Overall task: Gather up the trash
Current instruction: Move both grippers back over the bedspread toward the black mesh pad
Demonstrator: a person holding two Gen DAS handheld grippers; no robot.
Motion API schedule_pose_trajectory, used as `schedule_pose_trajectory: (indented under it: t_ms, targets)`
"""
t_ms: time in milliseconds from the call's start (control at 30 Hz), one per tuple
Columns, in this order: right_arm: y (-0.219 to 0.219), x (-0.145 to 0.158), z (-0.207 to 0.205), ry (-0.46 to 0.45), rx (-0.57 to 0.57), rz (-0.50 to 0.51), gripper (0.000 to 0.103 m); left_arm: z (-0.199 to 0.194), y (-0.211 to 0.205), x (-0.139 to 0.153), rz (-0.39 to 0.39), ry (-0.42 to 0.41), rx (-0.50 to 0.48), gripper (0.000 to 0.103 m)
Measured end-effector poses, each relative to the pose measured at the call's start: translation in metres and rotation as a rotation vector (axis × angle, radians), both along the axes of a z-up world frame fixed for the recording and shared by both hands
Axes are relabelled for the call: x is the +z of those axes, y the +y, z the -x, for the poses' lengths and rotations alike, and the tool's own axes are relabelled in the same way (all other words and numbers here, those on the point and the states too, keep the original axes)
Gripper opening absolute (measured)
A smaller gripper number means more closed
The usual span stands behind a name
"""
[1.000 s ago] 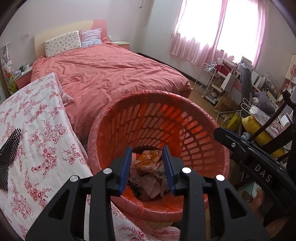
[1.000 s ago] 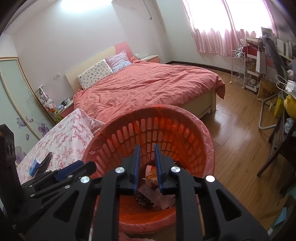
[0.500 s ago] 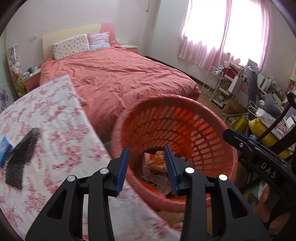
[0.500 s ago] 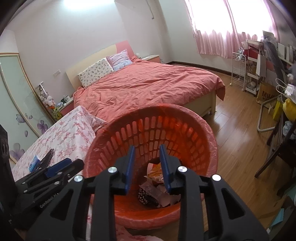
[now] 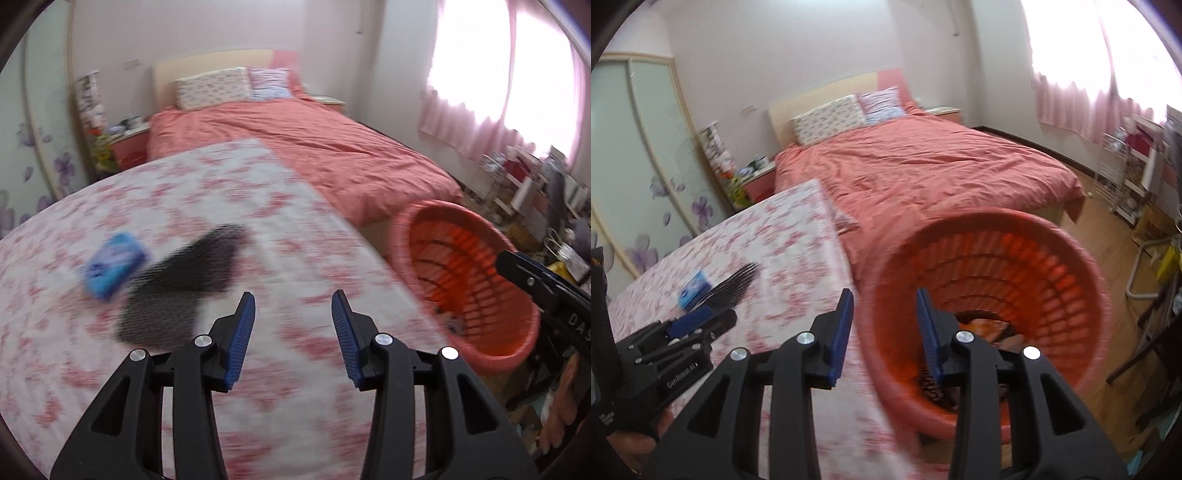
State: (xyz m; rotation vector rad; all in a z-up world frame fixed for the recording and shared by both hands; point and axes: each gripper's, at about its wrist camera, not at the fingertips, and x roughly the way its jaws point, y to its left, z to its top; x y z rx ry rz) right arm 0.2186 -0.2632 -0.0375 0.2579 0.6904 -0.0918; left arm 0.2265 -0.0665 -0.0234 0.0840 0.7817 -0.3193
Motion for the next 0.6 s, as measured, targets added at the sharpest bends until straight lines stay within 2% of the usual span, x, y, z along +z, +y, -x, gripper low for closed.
schedule_pose_trajectory:
  t_ms: [267, 467, 533, 600]
  targets:
    - [0.092, -0.004, -0.039, 0.04, 0.164, 0.027, 0.037, -0.007, 0.111, 0.002, -0.019, -0.014, 0.208, 0.045]
    - [0.161, -0.018, -0.067, 0.091, 0.265, 0.021, 0.037, -0.008, 0.177, 0.0, -0.015, -0.007, 0.326, 0.047]
    - [0.181, -0.024, -0.076, 0.111, 0.286, 0.027, 0.039, -0.007, 0.195, 0.0, -0.007, -0.006, 0.353, 0.047]
    - [0.196, -0.028, -0.084, 0.121, 0.298, 0.038, 0.047, -0.006, 0.209, -0.001, 0.004, -0.002, 0.375, 0.048]
